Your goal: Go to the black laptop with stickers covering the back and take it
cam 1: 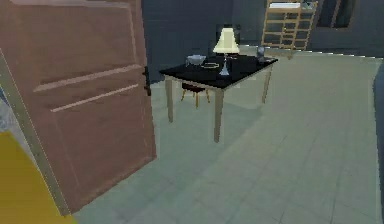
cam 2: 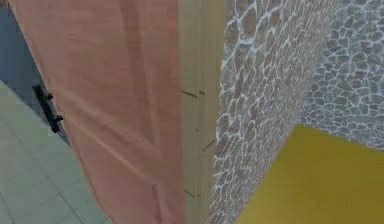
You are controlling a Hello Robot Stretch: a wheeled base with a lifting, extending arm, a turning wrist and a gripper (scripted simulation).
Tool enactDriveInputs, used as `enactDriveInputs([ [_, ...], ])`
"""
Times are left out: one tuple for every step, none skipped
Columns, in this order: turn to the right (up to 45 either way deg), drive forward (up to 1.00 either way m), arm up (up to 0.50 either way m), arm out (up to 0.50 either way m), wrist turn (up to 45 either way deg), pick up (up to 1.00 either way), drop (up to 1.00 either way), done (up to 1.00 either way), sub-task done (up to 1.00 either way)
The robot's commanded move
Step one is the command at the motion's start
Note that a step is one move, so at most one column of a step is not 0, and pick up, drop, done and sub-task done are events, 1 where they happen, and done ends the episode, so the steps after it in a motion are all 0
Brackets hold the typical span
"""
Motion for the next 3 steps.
enactDriveInputs([
  [24.0,0.0,0.0,0.0,0.0,0.0,0.0,0.0,0.0],
  [0.0,1.0,0.0,0.0,0.0,0.0,0.0,0.0,0.0],
  [0.0,1.0,0.0,0.0,0.0,0.0,0.0,0.0,0.0],
])
